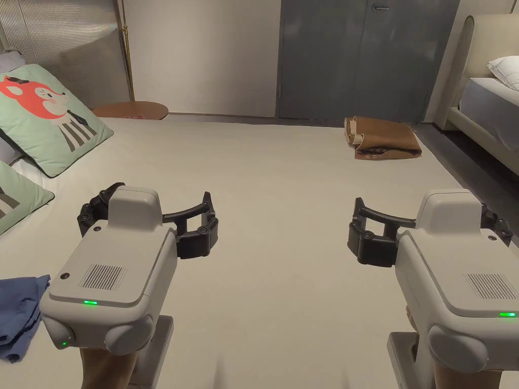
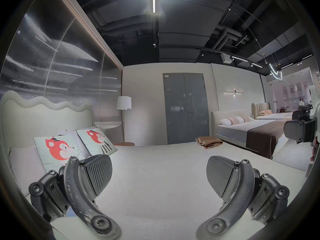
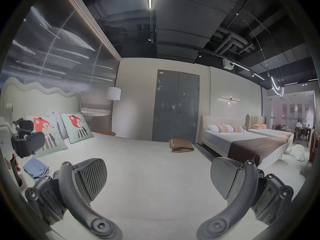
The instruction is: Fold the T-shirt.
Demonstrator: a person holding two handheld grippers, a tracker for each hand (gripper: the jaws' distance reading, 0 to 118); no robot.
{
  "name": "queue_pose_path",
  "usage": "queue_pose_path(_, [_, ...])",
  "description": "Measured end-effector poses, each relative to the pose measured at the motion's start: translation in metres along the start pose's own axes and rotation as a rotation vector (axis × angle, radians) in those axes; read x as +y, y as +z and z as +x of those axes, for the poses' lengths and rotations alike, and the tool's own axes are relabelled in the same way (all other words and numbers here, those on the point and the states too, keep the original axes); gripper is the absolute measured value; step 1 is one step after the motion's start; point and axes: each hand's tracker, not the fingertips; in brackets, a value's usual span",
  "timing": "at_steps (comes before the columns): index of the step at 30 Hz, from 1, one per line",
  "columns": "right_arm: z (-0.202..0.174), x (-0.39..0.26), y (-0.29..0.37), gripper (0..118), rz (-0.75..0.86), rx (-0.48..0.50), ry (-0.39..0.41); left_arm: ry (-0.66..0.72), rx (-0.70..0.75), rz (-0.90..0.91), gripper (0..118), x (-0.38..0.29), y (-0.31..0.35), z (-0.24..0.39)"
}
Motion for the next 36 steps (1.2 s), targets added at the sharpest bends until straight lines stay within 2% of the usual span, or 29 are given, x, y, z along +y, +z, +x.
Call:
queue_pose_path(9, [-0.002, 0.002, 0.001, 118, -0.013, -0.002, -0.005, 0.002, -0.001, 0.0, 109, 0.0, 0.0, -0.001])
queue_pose_path(13, [-0.007, 0.012, 0.001, 118, -0.119, -0.026, -0.043, 0.009, 0.001, -0.002, 109, 0.0, 0.0, -0.003])
queue_pose_path(18, [-0.004, 0.025, -0.008, 118, -0.347, -0.122, -0.201, 0.015, 0.0, 0.001, 109, 0.002, 0.002, -0.004])
queue_pose_path(21, [-0.001, 0.033, -0.015, 118, -0.483, -0.253, -0.27, 0.012, -0.004, 0.004, 109, 0.004, 0.003, -0.004])
queue_pose_path(24, [0.007, 0.037, -0.023, 118, -0.557, -0.22, -0.273, 0.007, -0.006, 0.009, 109, 0.004, 0.003, -0.003])
queue_pose_path(27, [0.006, 0.04, -0.017, 118, -0.536, -0.223, -0.276, 0.009, -0.009, 0.012, 109, 0.005, 0.003, -0.003])
queue_pose_path(31, [0.004, 0.039, -0.018, 118, -0.512, -0.236, -0.222, 0.011, -0.009, 0.012, 109, 0.005, 0.003, -0.003])
queue_pose_path(36, [0.005, 0.035, -0.018, 118, -0.513, -0.219, -0.22, 0.012, -0.008, 0.013, 109, 0.005, 0.004, -0.003])
